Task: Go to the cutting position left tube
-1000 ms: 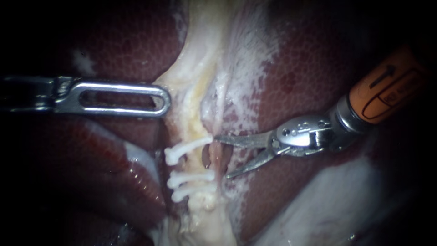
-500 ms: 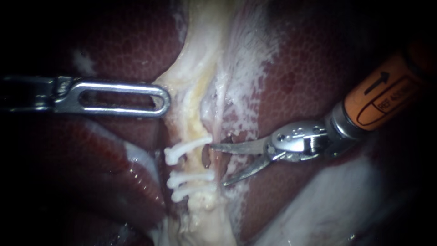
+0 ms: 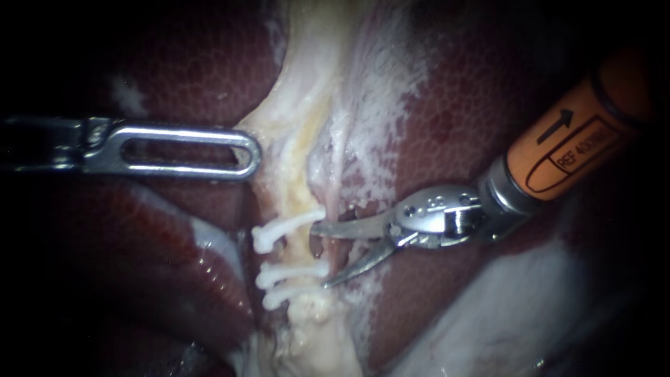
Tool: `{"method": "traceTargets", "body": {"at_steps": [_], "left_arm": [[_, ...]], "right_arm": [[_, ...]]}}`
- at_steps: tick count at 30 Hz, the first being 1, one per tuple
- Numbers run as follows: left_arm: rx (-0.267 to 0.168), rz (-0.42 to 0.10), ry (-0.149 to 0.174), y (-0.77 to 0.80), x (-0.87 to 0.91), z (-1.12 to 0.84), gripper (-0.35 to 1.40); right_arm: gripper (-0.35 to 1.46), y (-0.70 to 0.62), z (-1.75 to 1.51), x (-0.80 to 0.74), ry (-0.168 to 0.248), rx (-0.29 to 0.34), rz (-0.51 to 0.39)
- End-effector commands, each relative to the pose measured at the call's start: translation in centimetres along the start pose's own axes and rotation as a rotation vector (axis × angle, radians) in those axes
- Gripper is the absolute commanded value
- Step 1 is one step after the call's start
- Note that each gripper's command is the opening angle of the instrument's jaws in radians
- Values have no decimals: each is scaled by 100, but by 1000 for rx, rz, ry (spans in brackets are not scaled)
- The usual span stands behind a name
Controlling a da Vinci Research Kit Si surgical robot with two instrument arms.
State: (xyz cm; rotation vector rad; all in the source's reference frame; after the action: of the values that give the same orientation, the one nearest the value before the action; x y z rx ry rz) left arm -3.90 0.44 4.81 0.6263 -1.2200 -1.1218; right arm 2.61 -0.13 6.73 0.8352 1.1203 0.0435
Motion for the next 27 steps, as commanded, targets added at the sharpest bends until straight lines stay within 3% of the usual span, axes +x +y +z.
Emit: {"method": "traceTargets", "body": {"at_steps": [1,7,27], "left_arm": [[-1,0,0,0,0,0,-35],[-1,0,0,1,1,1,-35],[-3,2,-2,1,4,4,-35]], "right_arm": [[135,0,1,0,0,4,2],[128,3,9,1,-2,38,10],[126,13,22,9,0,28,9]]}}
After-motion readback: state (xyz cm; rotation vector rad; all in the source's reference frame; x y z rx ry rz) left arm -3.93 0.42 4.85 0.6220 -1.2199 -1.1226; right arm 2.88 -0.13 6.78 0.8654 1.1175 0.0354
